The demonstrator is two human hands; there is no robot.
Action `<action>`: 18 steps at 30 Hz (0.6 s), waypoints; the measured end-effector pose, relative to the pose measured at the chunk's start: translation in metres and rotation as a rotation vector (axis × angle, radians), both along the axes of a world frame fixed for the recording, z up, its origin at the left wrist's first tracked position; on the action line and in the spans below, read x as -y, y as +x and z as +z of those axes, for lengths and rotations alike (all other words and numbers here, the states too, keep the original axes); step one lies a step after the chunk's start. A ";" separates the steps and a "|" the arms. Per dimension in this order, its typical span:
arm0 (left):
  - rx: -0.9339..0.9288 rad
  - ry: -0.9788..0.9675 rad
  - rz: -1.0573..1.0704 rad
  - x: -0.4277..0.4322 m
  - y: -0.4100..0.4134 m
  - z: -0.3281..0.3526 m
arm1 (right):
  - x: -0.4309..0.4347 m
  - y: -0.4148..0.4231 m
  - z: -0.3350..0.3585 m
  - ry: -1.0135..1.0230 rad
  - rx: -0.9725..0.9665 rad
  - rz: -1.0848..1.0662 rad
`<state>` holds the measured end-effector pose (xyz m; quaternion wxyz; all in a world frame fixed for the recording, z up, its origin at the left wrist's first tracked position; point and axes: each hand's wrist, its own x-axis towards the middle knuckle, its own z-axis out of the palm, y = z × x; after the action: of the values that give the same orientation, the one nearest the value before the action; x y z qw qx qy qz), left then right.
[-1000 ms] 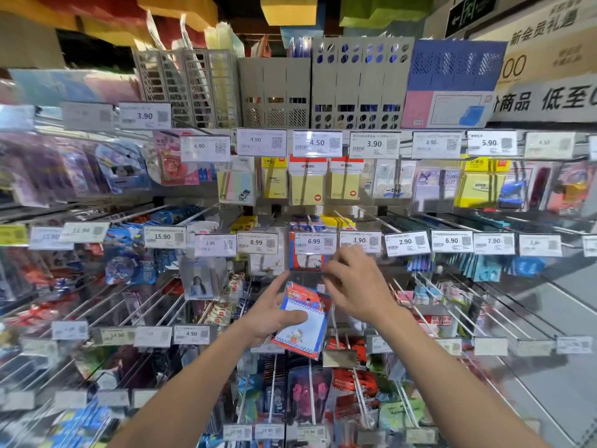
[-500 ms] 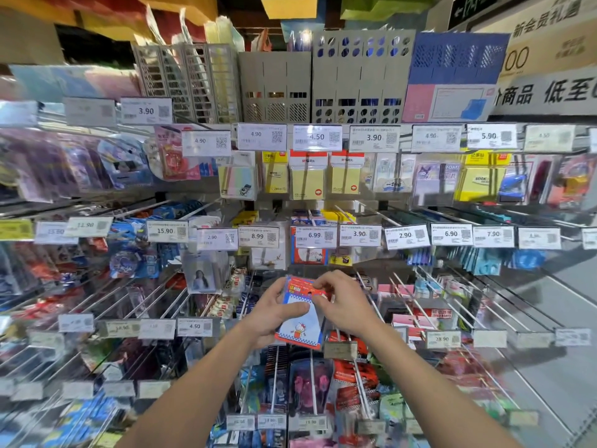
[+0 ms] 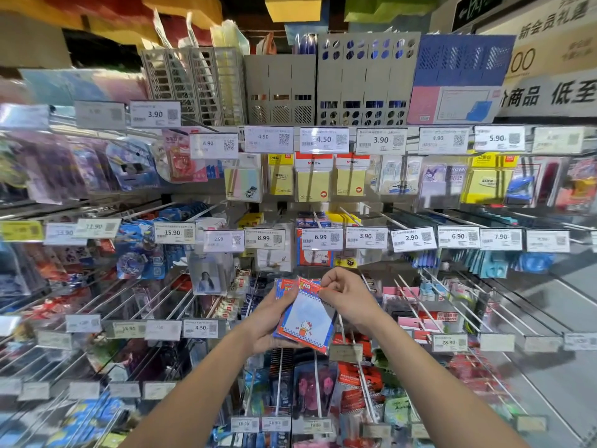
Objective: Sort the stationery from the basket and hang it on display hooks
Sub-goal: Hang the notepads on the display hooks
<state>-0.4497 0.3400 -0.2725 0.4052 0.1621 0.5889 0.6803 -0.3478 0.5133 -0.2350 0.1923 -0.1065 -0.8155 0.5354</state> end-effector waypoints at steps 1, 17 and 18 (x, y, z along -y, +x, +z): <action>-0.007 0.003 0.005 0.000 -0.001 0.000 | -0.001 0.000 0.000 -0.016 -0.013 -0.020; -0.471 -0.180 0.029 0.006 -0.008 0.001 | -0.011 -0.004 0.024 0.162 -0.057 -0.134; -0.405 -0.169 -0.012 0.004 -0.005 0.004 | -0.011 -0.005 0.024 0.179 -0.053 -0.132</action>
<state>-0.4547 0.3358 -0.2687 0.2948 0.2643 0.7122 0.5797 -0.3527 0.5241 -0.2114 0.2574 -0.1284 -0.8459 0.4491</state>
